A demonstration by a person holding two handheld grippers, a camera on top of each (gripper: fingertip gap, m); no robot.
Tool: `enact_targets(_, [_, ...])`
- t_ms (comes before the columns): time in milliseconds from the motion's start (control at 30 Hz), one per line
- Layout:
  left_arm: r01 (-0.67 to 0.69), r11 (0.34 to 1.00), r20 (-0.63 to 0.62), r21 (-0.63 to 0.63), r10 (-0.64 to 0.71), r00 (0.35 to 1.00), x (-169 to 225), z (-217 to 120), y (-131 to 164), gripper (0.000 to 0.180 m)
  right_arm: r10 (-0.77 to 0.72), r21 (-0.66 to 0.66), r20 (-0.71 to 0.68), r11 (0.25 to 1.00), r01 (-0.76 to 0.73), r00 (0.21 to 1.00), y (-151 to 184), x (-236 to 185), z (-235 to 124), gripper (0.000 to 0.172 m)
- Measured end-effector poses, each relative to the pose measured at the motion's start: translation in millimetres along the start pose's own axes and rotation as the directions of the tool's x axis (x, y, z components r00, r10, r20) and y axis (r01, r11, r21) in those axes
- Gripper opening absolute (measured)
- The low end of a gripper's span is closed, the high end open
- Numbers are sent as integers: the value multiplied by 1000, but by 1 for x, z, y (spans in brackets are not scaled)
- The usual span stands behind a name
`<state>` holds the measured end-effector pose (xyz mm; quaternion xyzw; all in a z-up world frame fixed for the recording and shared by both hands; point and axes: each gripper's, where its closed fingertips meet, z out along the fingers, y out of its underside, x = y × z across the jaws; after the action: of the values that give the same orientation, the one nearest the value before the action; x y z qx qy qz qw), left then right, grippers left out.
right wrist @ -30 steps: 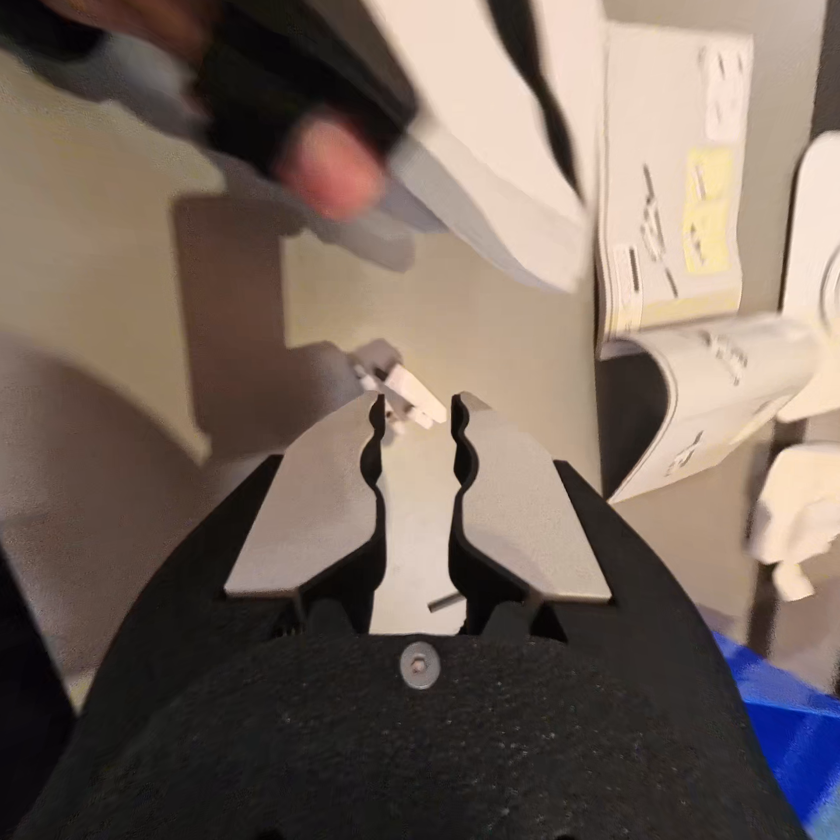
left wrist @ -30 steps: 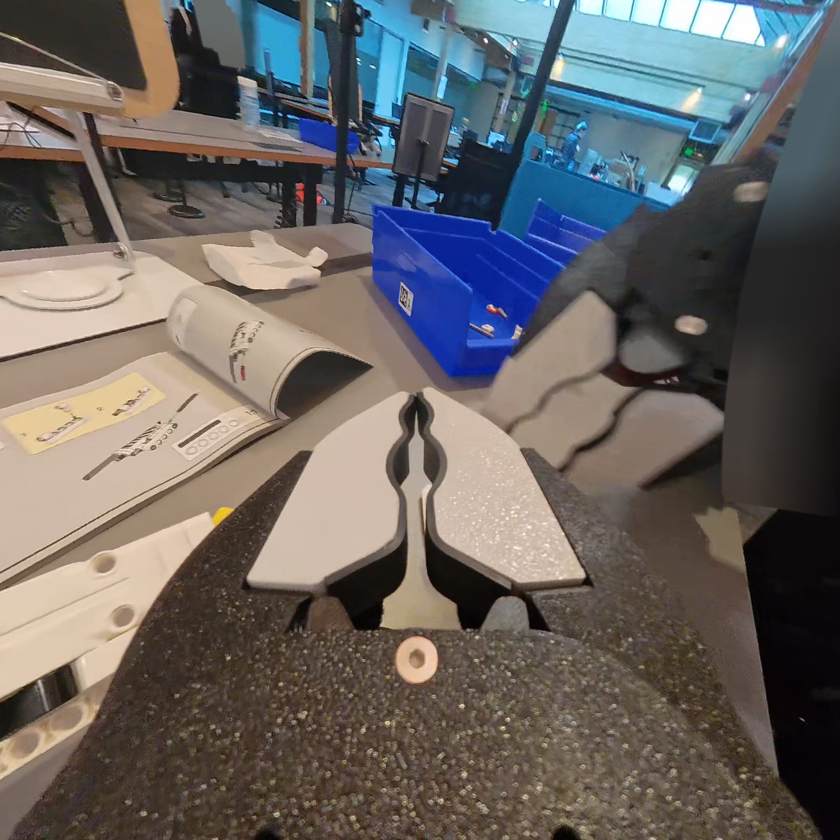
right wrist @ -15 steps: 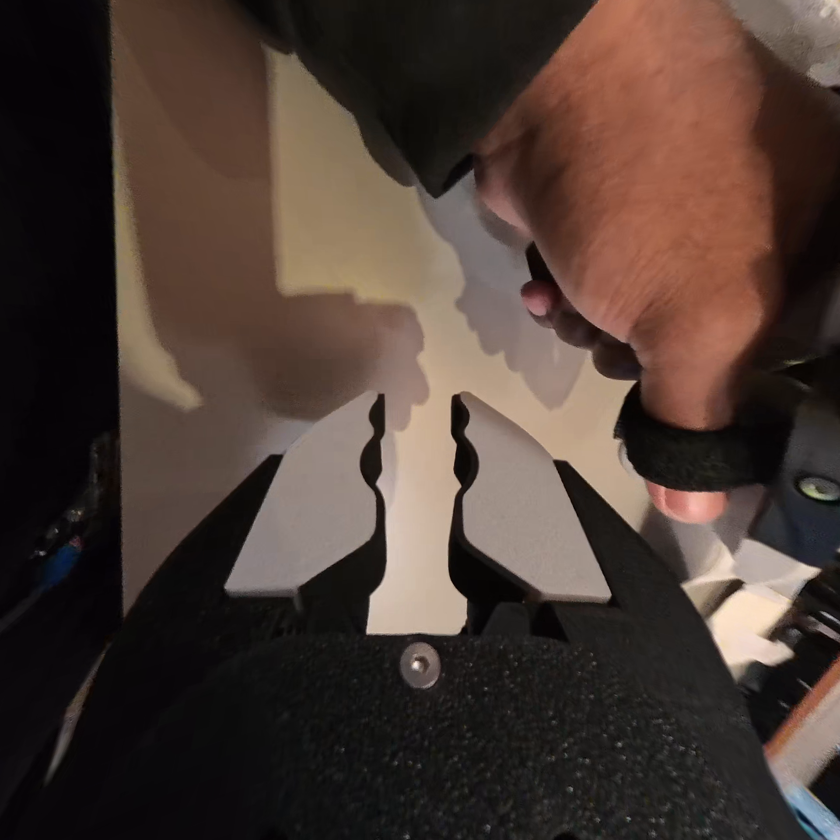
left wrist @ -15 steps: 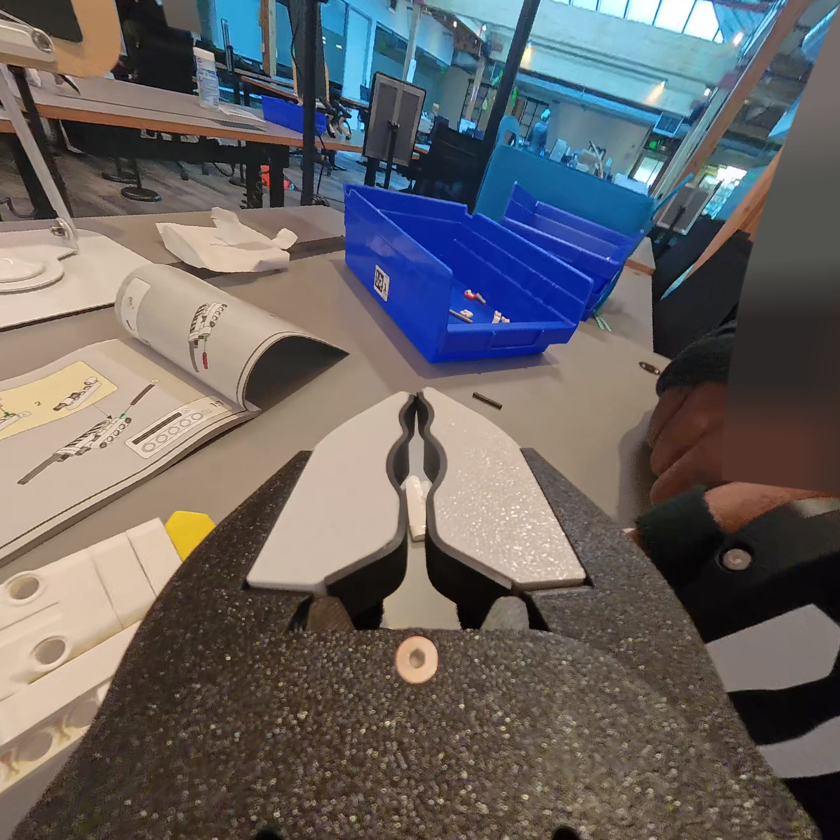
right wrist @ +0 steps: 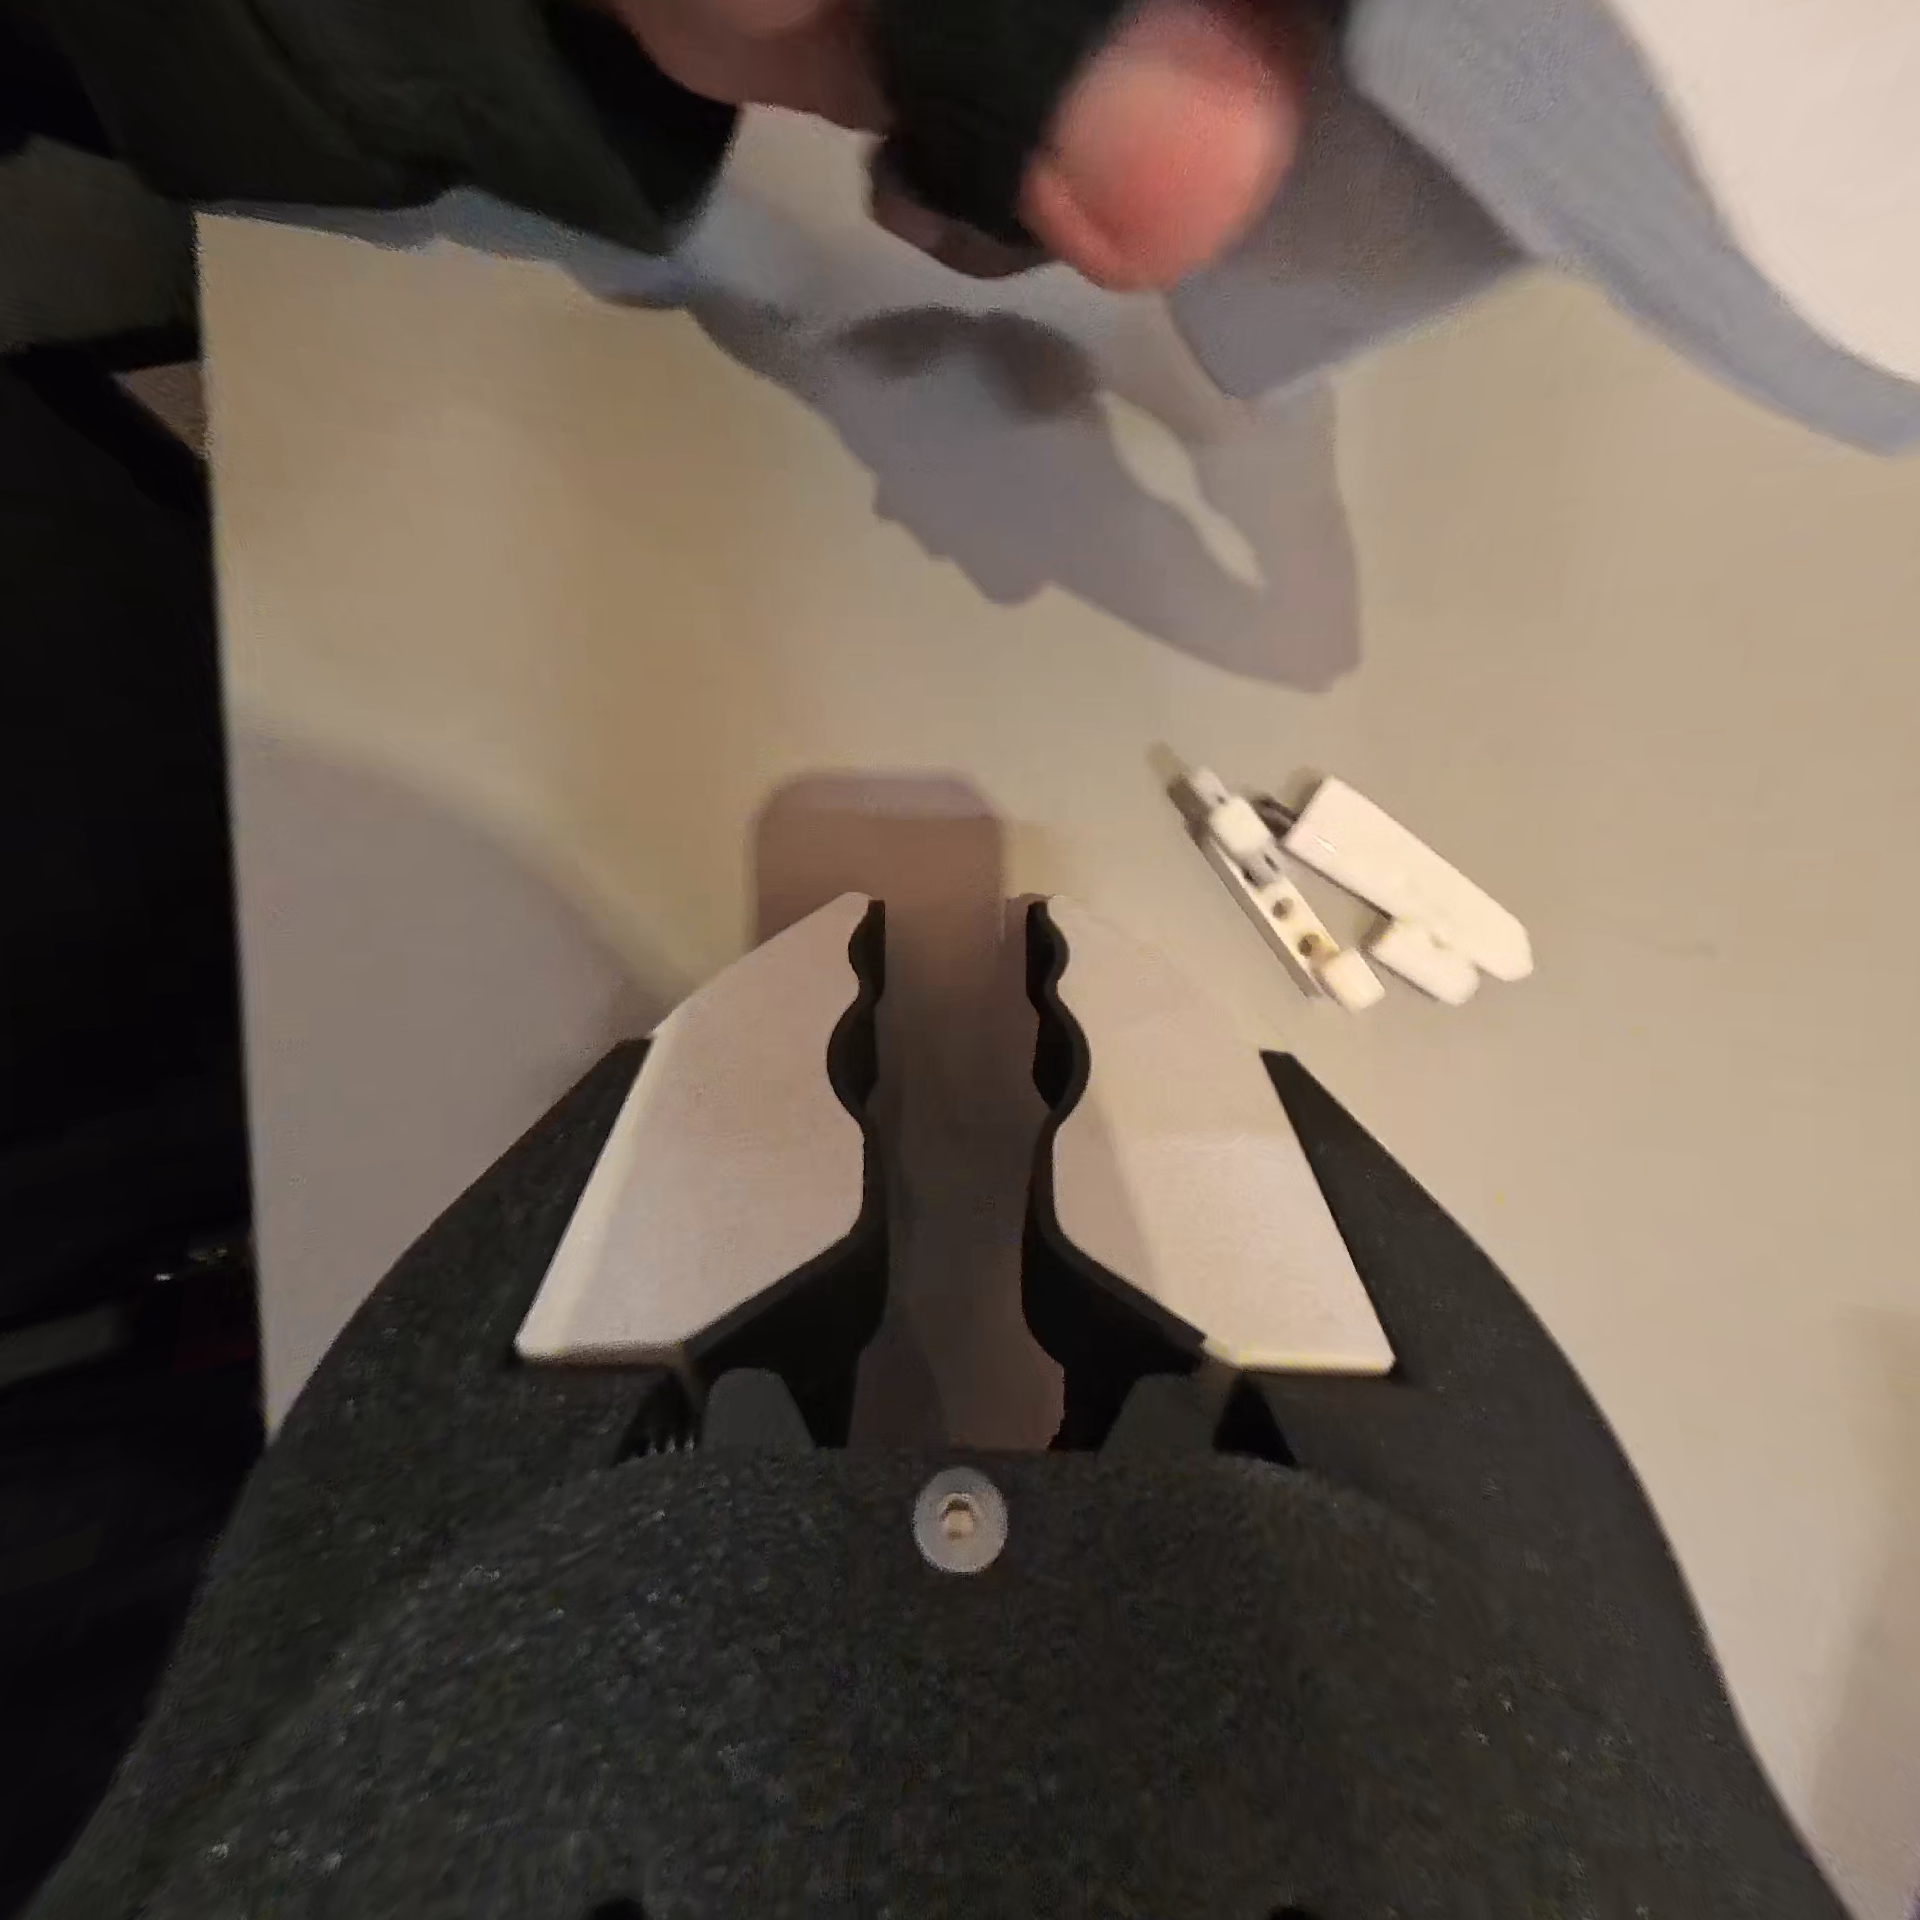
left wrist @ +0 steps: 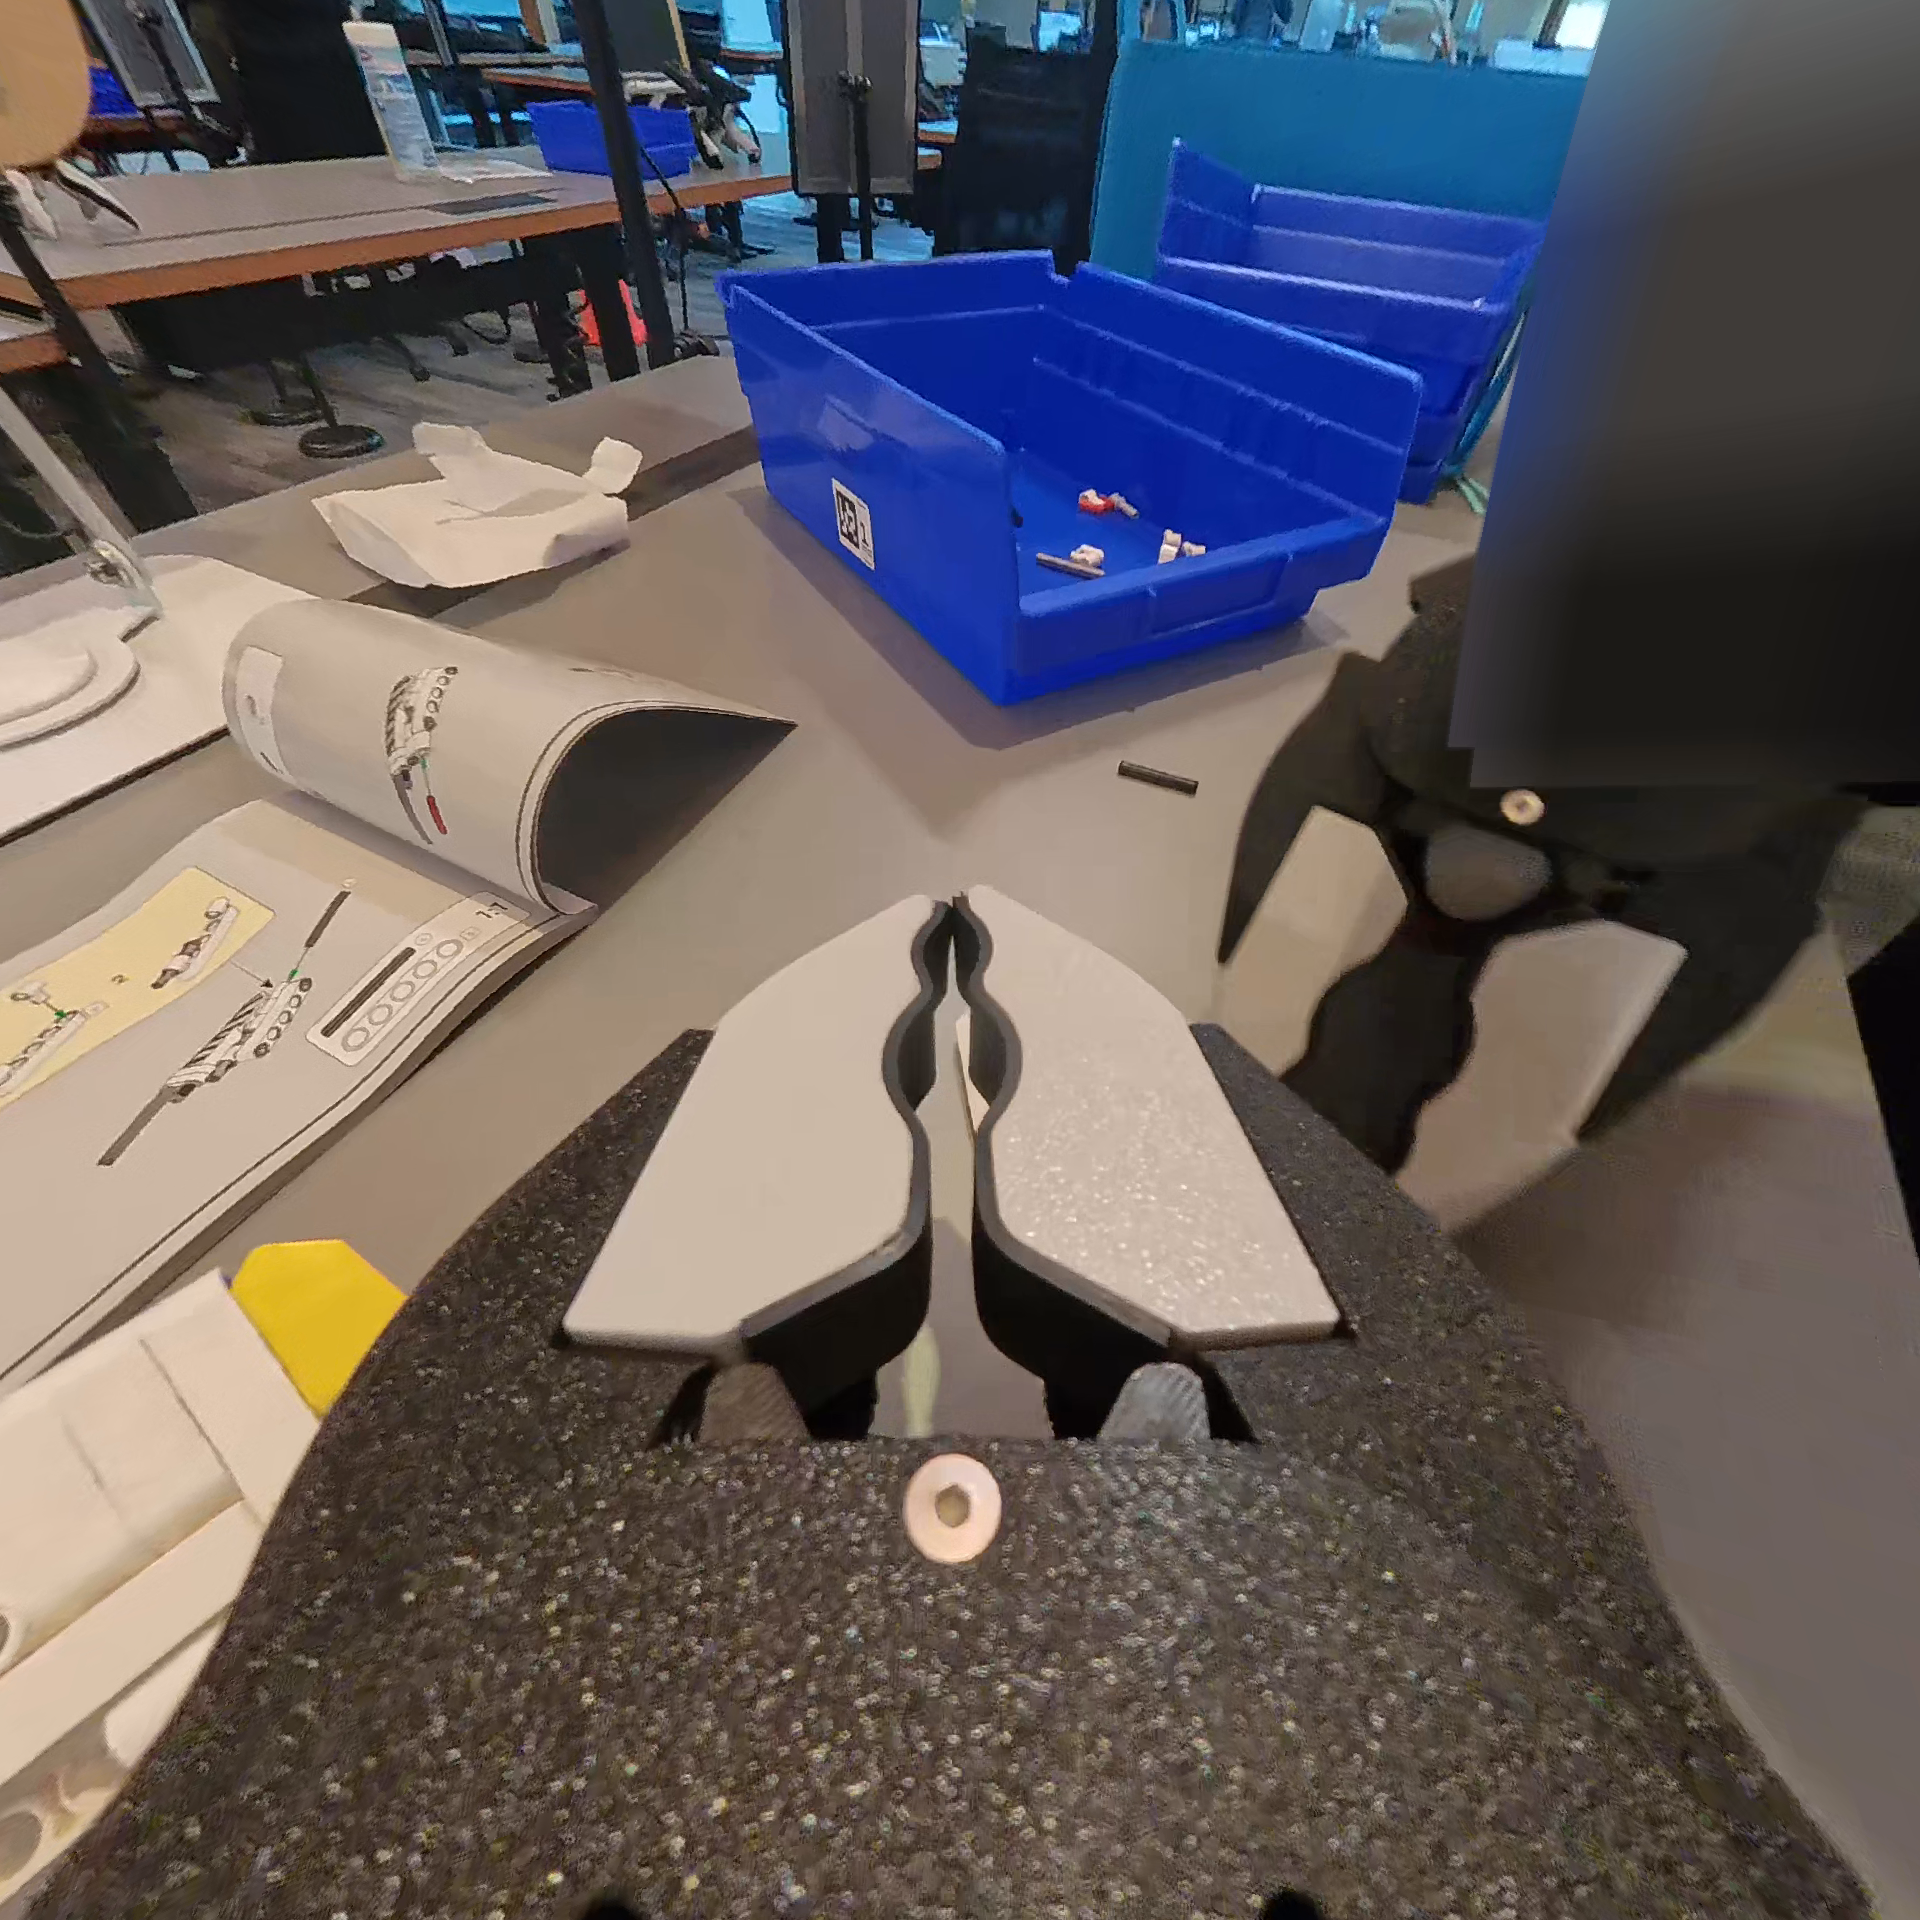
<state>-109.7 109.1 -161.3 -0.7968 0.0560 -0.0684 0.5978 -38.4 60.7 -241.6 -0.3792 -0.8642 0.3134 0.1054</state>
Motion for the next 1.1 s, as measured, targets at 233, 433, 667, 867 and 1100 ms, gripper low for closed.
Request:
enact_targets(233, [-5,991,-63,-133,-3,998,10,9,24,3,110,47,-45,993,-108,993,23,38,-14,25])
enact_targets(433, [-22,972,-107,-233,-3,994,20,13,40,8,154,94,-79,985,-146,985,26,58,-18,26])
enact_targets(667, [-8,969,-115,-248,-21,993,22,14,44,9,155,110,-98,983,-144,983,25,62,-17,26])
enact_targets(867, [9,964,-127,-266,-44,991,23,15,49,9,176,120,-83,979,-165,981,25,63,-17,24])
enact_targets(1100, [10,963,-129,-269,-46,991,23,13,48,9,175,121,-85,979,-165,981,25,64,-17,23])
